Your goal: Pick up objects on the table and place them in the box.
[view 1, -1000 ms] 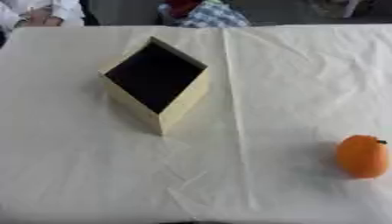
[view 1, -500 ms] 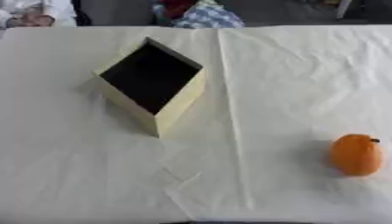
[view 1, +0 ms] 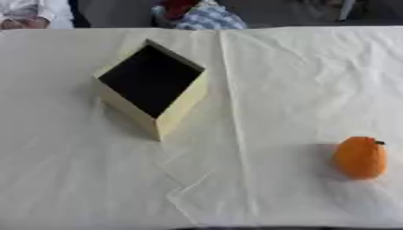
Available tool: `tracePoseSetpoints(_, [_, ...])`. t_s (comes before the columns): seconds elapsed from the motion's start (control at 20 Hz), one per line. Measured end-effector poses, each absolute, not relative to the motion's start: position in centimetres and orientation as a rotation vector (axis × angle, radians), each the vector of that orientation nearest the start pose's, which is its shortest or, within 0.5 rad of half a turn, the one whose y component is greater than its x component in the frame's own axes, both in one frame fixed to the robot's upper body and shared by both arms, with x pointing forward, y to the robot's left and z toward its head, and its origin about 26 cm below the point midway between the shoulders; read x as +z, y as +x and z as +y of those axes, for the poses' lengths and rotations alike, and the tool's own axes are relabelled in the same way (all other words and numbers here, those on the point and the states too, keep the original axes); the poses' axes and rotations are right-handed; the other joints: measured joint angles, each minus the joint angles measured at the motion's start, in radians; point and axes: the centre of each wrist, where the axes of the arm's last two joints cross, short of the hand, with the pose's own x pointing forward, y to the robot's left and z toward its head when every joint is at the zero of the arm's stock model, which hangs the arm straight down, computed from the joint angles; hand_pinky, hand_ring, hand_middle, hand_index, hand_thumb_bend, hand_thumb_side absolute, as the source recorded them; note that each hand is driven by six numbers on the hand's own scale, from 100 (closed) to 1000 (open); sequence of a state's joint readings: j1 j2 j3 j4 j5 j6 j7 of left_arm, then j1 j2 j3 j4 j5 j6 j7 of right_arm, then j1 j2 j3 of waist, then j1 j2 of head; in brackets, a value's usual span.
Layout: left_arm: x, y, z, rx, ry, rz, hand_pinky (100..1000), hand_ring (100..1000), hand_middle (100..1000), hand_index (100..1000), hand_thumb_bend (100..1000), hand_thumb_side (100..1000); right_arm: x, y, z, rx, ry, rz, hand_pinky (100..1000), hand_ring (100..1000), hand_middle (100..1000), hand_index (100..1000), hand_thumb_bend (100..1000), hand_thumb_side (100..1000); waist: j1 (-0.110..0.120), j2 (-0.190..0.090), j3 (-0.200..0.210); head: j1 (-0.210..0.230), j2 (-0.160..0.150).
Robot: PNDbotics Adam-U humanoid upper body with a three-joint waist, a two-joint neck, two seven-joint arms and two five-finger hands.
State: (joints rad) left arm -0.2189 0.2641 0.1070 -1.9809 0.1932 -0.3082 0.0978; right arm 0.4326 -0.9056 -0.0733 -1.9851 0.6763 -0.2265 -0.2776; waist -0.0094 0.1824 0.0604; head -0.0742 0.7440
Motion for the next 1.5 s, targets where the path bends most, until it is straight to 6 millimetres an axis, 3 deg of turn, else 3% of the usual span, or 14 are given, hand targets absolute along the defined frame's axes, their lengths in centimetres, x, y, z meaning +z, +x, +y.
tracePoseSetpoints(0.2, [17.6,29.3,28.6,-0.003,0.039,-2.511,701,770,780,726,100,777,11.1,18.5,-40.3,1.439,-1.016,-1.562,789,845,800,900,145,737,-0.004,0.001,-0.002,-0.012,0.000])
tracePoseSetpoints(0.3, [17.6,29.3,28.6,-0.006,0.039,-2.510,701,770,780,726,100,777,11.1,18.5,-40.3,1.478,-0.985,-1.540,788,843,792,899,186,637,-0.004,0.002,-0.003,-0.016,0.000])
tracePoseSetpoints(0.45, [17.6,29.3,28.7,-0.012,0.041,-2.510,701,770,780,726,100,777,11.2,18.5,-40.3,1.518,-0.938,-1.513,783,842,788,894,226,559,-0.005,0.002,-0.004,-0.017,0.000])
tracePoseSetpoints(0.9, [17.5,29.3,28.6,-0.026,0.038,-2.501,701,770,781,725,100,779,12.1,18.9,-40.8,1.438,-0.922,-1.463,749,812,743,892,355,311,-0.005,0.003,-0.006,-0.014,0.000])
tracePoseSetpoints(1.5, [17.4,29.3,28.7,-0.042,0.045,-2.495,702,771,781,724,100,779,15.9,21.2,-41.3,1.320,-1.048,-1.522,736,805,736,885,353,311,-0.005,0.008,-0.006,-0.011,-0.003])
